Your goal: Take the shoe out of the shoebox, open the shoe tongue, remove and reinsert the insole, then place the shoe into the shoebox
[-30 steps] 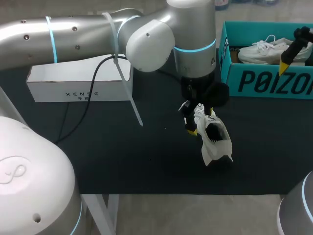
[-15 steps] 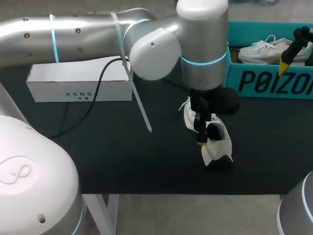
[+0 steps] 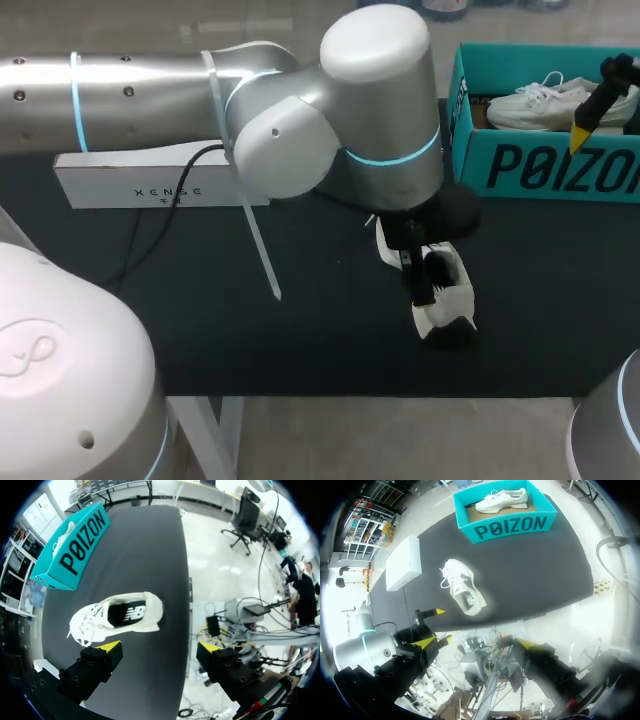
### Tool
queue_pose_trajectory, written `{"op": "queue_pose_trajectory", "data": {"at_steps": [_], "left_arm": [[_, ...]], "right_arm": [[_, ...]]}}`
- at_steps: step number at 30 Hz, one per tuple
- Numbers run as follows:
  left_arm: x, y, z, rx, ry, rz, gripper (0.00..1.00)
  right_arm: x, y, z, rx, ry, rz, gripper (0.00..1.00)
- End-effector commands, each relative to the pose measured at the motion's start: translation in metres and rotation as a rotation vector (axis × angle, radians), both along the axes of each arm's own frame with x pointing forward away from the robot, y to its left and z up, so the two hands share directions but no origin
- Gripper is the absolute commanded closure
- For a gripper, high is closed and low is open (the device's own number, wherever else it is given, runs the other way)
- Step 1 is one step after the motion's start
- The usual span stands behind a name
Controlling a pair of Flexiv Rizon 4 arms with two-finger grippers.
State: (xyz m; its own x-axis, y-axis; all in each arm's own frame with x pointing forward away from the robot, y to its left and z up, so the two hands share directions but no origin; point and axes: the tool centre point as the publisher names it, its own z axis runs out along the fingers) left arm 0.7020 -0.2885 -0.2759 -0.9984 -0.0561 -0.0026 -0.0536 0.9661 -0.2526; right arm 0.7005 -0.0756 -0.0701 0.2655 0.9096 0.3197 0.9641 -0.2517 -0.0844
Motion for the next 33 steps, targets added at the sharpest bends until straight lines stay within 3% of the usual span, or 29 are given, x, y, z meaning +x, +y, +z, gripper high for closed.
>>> {"op": "queue_pose_trajectory", "data": {"at_steps": [1,7,10,18,33], "left_arm": [[0.005,-0.004,-0.005,-0.013,0.008,-0.008,0.0],[0.011,-0.009,-0.004,0.01,0.005,-0.022,0.0],[0.013,-0.011,-0.003,0.017,0.006,-0.027,0.0],[0.015,-0.02,-0.007,0.053,0.003,0.0,0.0],[0.015,-0.063,-0.041,0.131,0.1,0.088,0.0]], "right_arm": [[0.003,-0.015,0.002,-0.005,-0.007,-0.028,0.0],[0.002,-0.058,0.01,-0.002,-0.021,-0.113,0.0],[0.001,-0.067,0.011,0.012,-0.025,-0.131,0.0],[0.004,-0.067,0.011,-0.006,-0.019,-0.129,0.0],[0.004,-0.067,0.011,-0.006,-0.019,-0.129,0.0]]}}
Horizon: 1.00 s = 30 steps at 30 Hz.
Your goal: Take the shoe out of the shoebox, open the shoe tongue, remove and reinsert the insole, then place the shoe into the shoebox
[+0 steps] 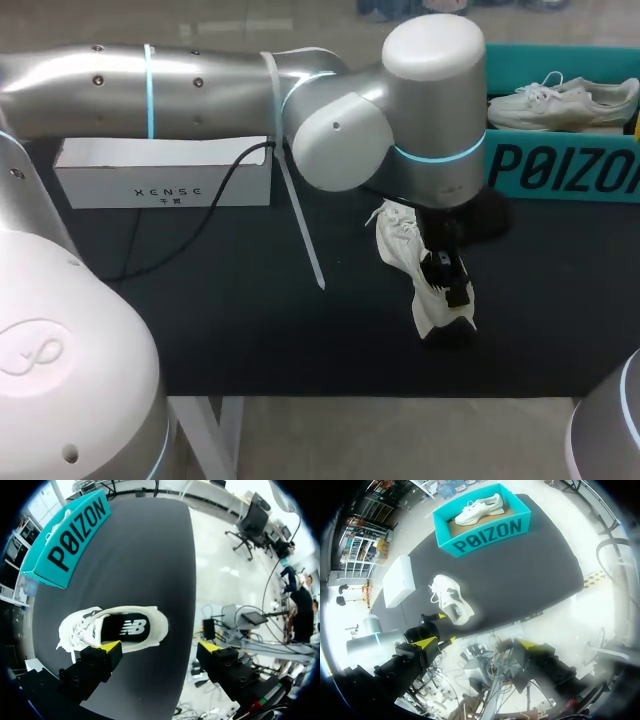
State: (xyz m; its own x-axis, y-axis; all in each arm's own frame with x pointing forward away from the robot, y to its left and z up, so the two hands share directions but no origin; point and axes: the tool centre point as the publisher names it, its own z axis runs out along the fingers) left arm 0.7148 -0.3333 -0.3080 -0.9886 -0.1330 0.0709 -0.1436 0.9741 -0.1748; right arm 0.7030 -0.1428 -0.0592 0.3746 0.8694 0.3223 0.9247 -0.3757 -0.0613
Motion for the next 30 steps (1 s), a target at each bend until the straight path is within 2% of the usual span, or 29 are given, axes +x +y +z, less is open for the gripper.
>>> {"op": "queue_pose_trajectory", "data": {"at_steps": [1,9,20,30], "left_arm": [[0.002,-0.018,-0.01,0.061,0.023,0.014,0.0],[0.002,-0.027,-0.026,0.098,0.086,0.028,0.0],[-0.004,-0.022,-0.027,0.156,0.116,0.059,0.0],[-0.002,-0.023,-0.038,0.182,0.127,0.068,0.0]], "right_arm": [[0.002,0.0,0.0,-0.001,0.003,0.001,0.0],[0.002,0.0,0.0,-0.001,0.003,0.001,0.0],[0.002,0.0,0.0,-0.001,0.003,0.001,0.0],[0.002,0.0,0.0,-0.001,0.003,0.001,0.0]]}}
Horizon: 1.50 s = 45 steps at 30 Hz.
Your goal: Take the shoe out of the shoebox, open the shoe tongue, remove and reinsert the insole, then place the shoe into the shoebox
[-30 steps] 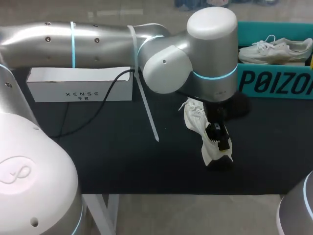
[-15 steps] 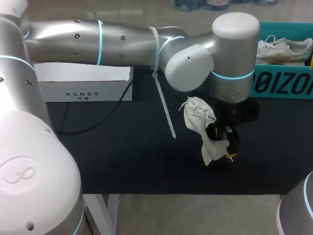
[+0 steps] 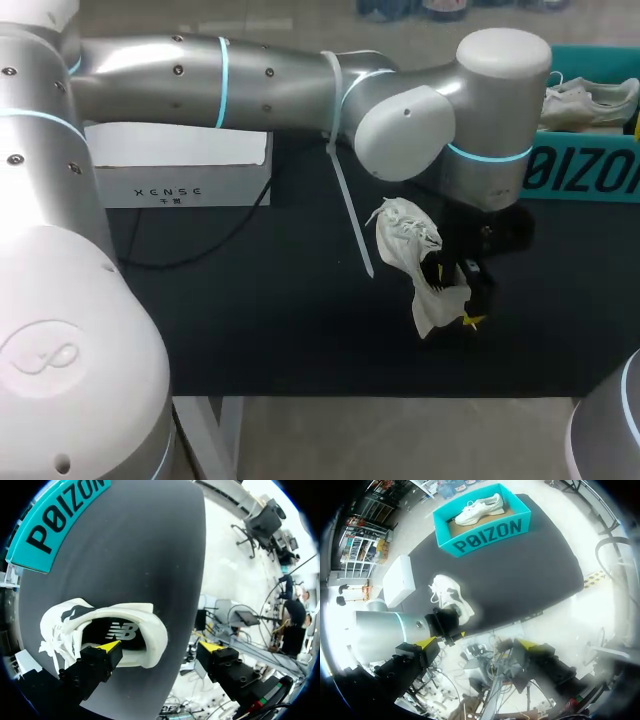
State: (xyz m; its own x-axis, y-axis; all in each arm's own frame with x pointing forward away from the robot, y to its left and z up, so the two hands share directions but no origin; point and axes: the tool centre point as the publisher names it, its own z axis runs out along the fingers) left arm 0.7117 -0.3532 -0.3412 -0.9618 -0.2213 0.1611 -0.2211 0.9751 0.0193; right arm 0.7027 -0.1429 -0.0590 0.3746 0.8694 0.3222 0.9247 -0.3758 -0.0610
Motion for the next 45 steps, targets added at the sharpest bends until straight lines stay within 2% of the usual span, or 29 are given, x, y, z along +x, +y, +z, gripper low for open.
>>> {"op": "queue_pose_trajectory", "data": {"at_steps": [1,23,24,26,29,31,33,37,40,45], "left_arm": [[0.002,-0.003,-0.006,0.01,0.004,0.0,0.0],[0.002,-0.004,-0.016,0.016,0.004,-0.003,0.0],[0.001,-0.004,-0.015,0.016,0.002,-0.003,0.09],[0.0,-0.004,-0.014,0.018,0.001,-0.004,0.07],[0.0,-0.003,-0.013,0.021,-0.001,-0.004,0.15],[-0.001,-0.002,-0.013,0.024,-0.002,-0.004,0.28],[-0.001,-0.001,-0.016,0.032,0.003,-0.002,0.23],[-0.002,0.0,-0.019,0.037,0.006,-0.001,0.2],[-0.003,0.001,-0.021,0.042,0.009,0.002,0.09],[-0.001,0.004,-0.025,0.043,0.012,0.005,0.1]], "right_arm": [[0.002,0.0,0.0,0.0,0.004,0.001,0.0],[0.002,0.0,0.0,0.0,0.004,0.001,0.0],[0.002,0.0,0.0,0.0,0.004,0.001,0.0],[0.002,0.0,0.0,0.0,0.004,0.001,0.0],[0.002,0.0,0.0,0.0,0.004,0.001,0.0],[0.002,0.0,0.0,0.0,0.004,0.001,0.0],[0.002,0.0,0.0,0.0,0.004,0.001,0.0],[0.002,0.0,0.0,0.0,0.004,0.001,0.0],[0.002,0.0,0.0,0.0,0.004,0.001,0.0],[0.002,0.0,0.0,0.0,0.004,0.001,0.0]]}}
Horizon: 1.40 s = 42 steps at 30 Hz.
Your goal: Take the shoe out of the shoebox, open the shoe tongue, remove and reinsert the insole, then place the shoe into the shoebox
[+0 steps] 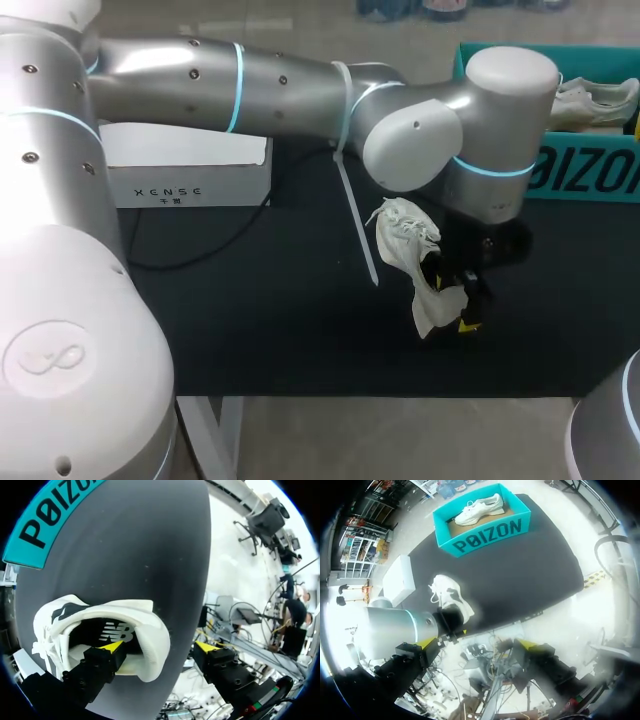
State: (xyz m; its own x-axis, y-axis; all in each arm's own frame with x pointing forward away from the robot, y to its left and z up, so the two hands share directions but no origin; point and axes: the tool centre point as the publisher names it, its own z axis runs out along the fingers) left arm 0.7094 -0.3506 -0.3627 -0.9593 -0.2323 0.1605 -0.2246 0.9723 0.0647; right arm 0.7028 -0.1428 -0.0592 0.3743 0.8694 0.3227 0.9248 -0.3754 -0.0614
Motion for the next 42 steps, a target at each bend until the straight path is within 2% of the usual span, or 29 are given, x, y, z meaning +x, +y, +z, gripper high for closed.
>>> {"op": "queue_pose_trajectory", "data": {"at_steps": [1,3,4,5,7,8,11,23,31,35,38,40,41,42], "left_arm": [[0.001,0.001,-0.004,-0.001,0.004,0.001,0.11],[0.002,0.001,-0.005,0.0,0.005,0.0,0.16],[0.002,0.0,-0.006,-0.001,0.005,-0.001,0.3],[0.002,0.0,-0.007,0.002,0.007,-0.001,0.5],[0.002,0.0,-0.007,-0.001,0.007,-0.003,0.67],[0.002,-0.001,-0.008,0.002,0.007,-0.004,0.79],[0.003,-0.001,-0.008,0.002,0.008,-0.006,1.0],[0.0,-0.001,-0.007,0.0,0.026,-0.029,1.0],[-0.004,0.01,0.014,-0.04,0.057,-0.14,1.0],[-0.004,0.028,0.034,-0.045,0.072,-0.272,1.0],[0.0,0.048,0.051,-0.11,0.097,-0.347,1.0],[0.002,0.06,0.06,-0.054,0.086,-0.362,1.0],[0.003,0.068,0.067,-0.085,0.103,-0.43,1.0],[0.003,0.075,0.074,-0.113,0.11,-0.429,1.0]], "right_arm": [[0.002,0.0,0.001,-0.001,0.004,0.001,0.0],[0.002,0.0,0.001,-0.001,0.004,0.001,0.0],[0.002,0.0,0.001,-0.001,0.004,0.001,0.0],[0.002,0.0,0.001,-0.001,0.004,0.001,0.0],[0.002,0.0,0.001,-0.001,0.004,0.001,0.0],[0.002,0.0,0.001,-0.001,0.004,0.001,0.0],[0.002,0.0,0.001,-0.001,0.004,0.001,0.0],[0.002,0.0,0.001,-0.001,0.004,0.001,0.0],[0.002,0.0,0.001,-0.001,0.004,0.001,0.0],[0.002,0.0,0.001,-0.001,0.004,0.001,0.0],[0.002,0.0,0.001,-0.001,0.004,0.001,0.0],[0.002,0.0,0.001,-0.001,0.004,0.001,0.0],[0.002,0.0,0.001,-0.001,0.004,0.001,0.0],[0.002,0.0,0.001,-0.001,0.004,0.001,0.0]]}}
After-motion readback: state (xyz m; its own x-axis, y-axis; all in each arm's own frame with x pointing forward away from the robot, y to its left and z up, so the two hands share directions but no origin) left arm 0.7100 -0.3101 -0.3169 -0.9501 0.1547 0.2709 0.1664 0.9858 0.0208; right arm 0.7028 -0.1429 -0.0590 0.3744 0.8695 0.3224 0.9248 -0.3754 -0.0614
